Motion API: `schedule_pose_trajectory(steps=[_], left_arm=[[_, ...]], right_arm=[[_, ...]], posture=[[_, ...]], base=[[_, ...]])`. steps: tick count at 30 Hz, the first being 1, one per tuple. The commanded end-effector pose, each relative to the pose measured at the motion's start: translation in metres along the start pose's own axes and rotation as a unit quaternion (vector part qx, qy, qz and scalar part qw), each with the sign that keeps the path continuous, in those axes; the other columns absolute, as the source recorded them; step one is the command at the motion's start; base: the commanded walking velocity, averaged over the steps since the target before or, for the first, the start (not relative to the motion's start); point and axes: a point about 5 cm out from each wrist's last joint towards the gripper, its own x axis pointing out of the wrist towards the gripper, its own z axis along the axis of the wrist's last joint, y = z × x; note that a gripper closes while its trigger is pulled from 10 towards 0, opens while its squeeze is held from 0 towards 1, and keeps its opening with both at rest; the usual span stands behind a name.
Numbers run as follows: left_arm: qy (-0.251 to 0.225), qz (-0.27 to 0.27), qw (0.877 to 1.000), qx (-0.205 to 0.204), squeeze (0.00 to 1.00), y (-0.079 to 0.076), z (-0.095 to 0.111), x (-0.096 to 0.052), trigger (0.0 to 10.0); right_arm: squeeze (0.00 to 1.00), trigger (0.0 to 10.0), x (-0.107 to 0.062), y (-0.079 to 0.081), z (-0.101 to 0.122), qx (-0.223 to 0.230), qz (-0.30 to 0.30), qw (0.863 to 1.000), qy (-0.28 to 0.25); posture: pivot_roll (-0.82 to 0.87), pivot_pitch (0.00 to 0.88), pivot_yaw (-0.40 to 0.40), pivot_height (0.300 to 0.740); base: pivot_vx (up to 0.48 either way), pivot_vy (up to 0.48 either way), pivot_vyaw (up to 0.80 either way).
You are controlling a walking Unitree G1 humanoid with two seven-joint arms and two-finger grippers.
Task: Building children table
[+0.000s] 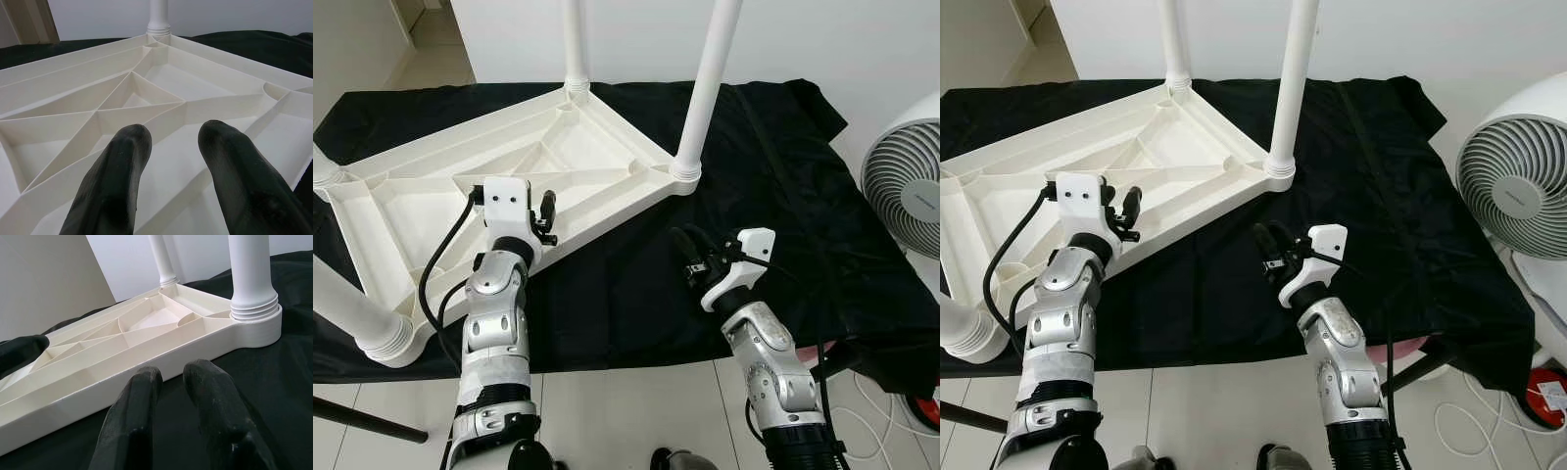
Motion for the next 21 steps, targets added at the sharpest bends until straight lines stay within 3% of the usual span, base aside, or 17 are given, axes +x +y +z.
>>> schedule_pose_trajectory(steps=[1,7,9,13,16,21], left_arm=[[0.011,0.171,0.985,-0.009,0.00,0.016,-0.002,-0.001,10.0],[0.009,0.135,0.991,-0.010,0.00,0.008,-0.001,0.000,10.0],[0.017,0.089,0.996,-0.003,0.00,-0.004,-0.004,0.001,10.0],[0.020,0.072,0.997,-0.003,0.00,-0.008,-0.005,0.001,10.0],[0.015,0.005,1.000,0.011,0.00,-0.021,-0.003,0.001,10.0],[0.011,-0.037,0.999,0.013,0.00,-0.026,-0.001,0.001,10.0]], right_arm=[[0.00,10.0,0.001,-0.001,-0.002,-0.003,-0.003,1.000,0.003],[0.00,10.0,0.001,-0.001,-0.002,-0.004,-0.003,1.000,0.003],[0.00,10.0,0.001,-0.001,-0.002,-0.004,-0.003,1.000,0.003],[0.00,10.0,0.001,-0.001,-0.002,-0.004,-0.003,1.000,0.003],[0.00,10.0,0.001,-0.001,-0.002,-0.005,-0.003,1.000,0.002],[0.00,10.0,0.001,-0.001,-0.002,-0.005,-0.003,1.000,0.002]], posture=[[-0.12,0.102,0.036,0.740],[-0.12,0.102,0.036,0.740],[-0.12,0.101,0.038,0.740],[-0.12,0.101,0.038,0.740],[-0.12,0.101,0.038,0.740],[-0.12,0.100,0.039,0.740]], base=[[0.000,0.000,0.00],[0.000,0.000,0.00],[0.000,0.000,0.00],[0.000,0.000,0.00],[0.000,0.000,0.00],[0.000,0.000,0.00]])
